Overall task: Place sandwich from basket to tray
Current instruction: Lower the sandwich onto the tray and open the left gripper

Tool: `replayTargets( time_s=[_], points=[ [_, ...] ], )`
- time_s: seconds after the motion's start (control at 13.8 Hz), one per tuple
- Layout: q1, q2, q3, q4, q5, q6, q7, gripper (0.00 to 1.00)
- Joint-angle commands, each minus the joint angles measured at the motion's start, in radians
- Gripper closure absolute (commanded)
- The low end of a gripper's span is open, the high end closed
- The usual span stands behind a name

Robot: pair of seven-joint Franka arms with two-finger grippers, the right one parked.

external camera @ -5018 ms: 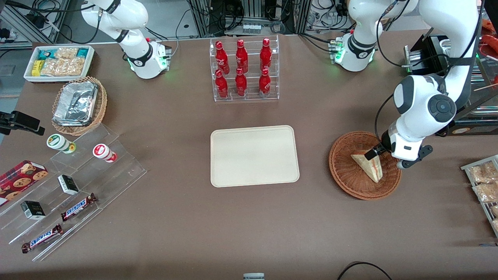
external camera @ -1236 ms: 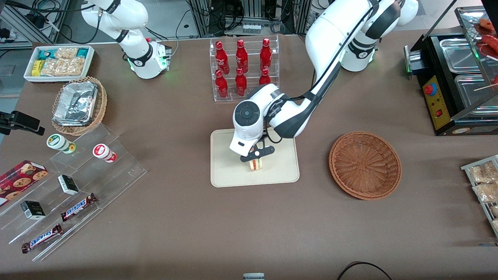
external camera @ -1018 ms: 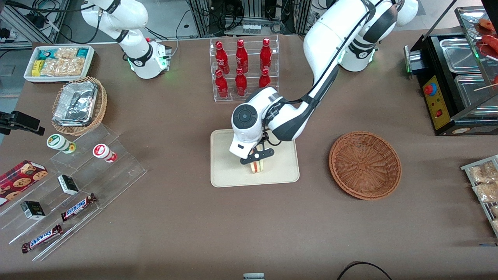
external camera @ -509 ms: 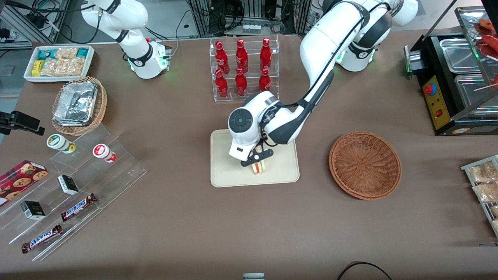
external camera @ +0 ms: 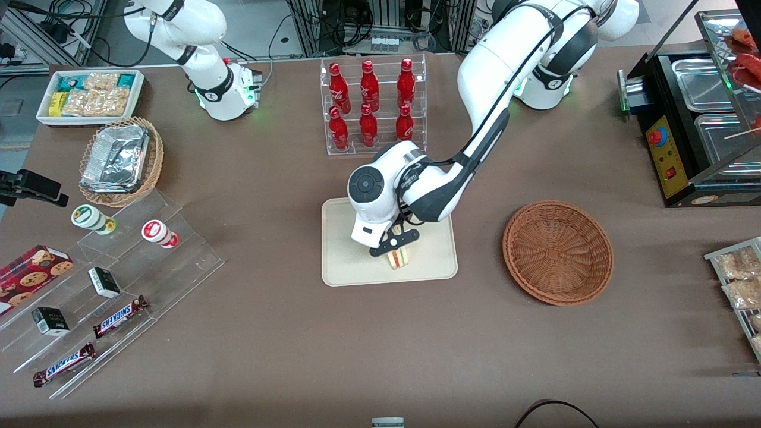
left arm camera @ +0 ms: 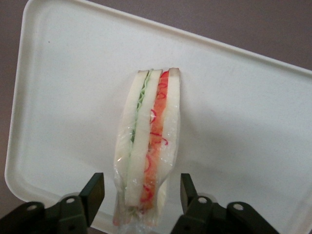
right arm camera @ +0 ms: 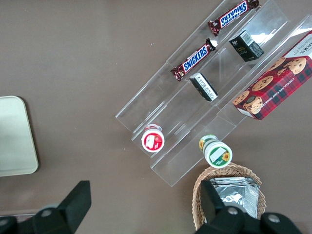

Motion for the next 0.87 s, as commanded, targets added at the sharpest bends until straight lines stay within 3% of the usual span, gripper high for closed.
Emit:
replayTargets(
  time_s=[0.0, 0.29, 0.51, 0.8],
  points=[
    [-0.007, -0.075, 0.005, 0.026, 0.006, -0.078, -0.015, 0.00],
    [-0.005, -0.209, 0.000, 0.032, -0.015, -0.172, 0.021, 0.00],
    [0.053, -0.270, 0.003, 0.023, -0.041, -0.250, 0.239, 0.00],
    [0.226, -0.366, 0.005, -0.066, -0.098, -0.321, 0.573, 0.00]
  ],
)
